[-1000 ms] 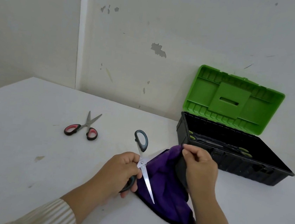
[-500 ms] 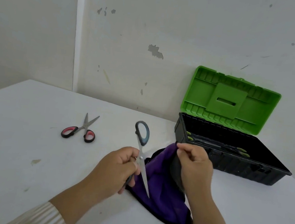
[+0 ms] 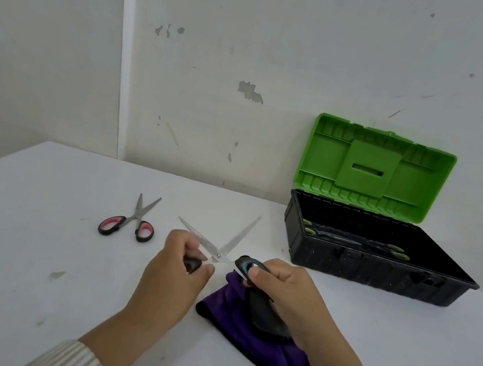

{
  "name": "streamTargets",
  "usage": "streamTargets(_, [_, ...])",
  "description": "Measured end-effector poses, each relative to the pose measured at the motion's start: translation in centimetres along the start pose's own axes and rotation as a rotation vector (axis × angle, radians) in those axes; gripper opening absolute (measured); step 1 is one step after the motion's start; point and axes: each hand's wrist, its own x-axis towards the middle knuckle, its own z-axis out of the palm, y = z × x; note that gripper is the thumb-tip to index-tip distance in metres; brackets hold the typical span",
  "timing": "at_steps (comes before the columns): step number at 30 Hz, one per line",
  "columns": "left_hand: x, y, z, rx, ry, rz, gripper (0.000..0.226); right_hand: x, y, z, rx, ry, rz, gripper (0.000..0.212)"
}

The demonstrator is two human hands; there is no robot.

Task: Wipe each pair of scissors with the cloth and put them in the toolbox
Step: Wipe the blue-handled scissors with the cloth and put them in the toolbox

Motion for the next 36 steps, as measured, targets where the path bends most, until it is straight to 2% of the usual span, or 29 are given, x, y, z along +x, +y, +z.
streamTargets(2, [0.3, 0.1, -0.2, -0.224, -0.121, -0.219, 0.021, 0.1, 0.2, 0.0, 0.002, 0.001, 0.002, 0.023])
streamTargets(4, [0.5, 0.1, -0.8, -0.302, -0.281, -0.322, 0.004, 0.2, 0.4, 0.0, 0.003, -0.01, 0.012, 0.023])
streamTargets(6, [0.5, -0.2, -1.1, -0.299, -0.341, -0.358, 0.02, 0.3, 0.7, 0.1, -0.019, -0.033, 0.023, 0.023])
streamTargets(8, [0.6, -0.2, -1.2, -0.287, -0.332, -0.377, 0.028, 0.5, 1.0, 0.1, -0.066, -0.037, 0.041, 0.025])
streamTargets(11, [0.6, 0.3, -1.2, -0.321, -0.338, -0.403, 0.027, 1.1, 1.4, -1.0, -0.012, 0.153, -0.008, 0.018])
streamTargets(13, [0.4, 0.3, -1.0, -0.341, -0.368, -0.429, 0.026, 0.9, 1.0, -1.6, -0.044, 0.343, -0.147, 0.032])
streamTargets(15, [0.2, 0.3, -0.7, -0.321, -0.4, -0.424, 0.028, 0.2, 0.2, -0.8, -0.129, 0.375, -0.324, 0.036])
streamTargets(18, [-0.3, 0.3, -0.1, -0.261, -0.413, -0.398, 0.027, -0.3, 0.0, 2.5, -0.357, 0.155, -0.456, 0.027])
streamTargets(20, [-0.3, 0.5, 0.1, -0.245, -0.397, -0.372, 0.024, 0.3, 0.9, 3.5, -0.484, 0.128, -0.496, 0.023])
streamTargets(23, [-0.4, 0.7, 0.2, -0.239, -0.381, -0.342, 0.029, 1.3, 0.9, 3.2, -0.491, 0.279, -0.505, 0.02])
streamTargets(27, [-0.5, 0.8, 0.2, -0.235, -0.39, -0.338, 0.025, 0.9, 0.6, 3.8, -0.59, 0.234, -0.573, 0.015])
streamTargets(31, [-0.5, 0.8, 0.2, -0.211, -0.385, -0.315, 0.029, 1.3, 1.0, 2.7, -0.579, 0.323, -0.519, 0.017])
streamTargets(34, [-0.6, 0.8, 0.1, -0.227, -0.387, -0.328, 0.026, 0.6, 0.8, 3.7, -0.551, 0.188, -0.473, 0.019])
streamTargets(36, [-0.6, 0.9, 0.1, -0.221, -0.381, -0.333, 0.027, 1.1, 0.9, 3.3, -0.55, 0.273, -0.493, 0.019])
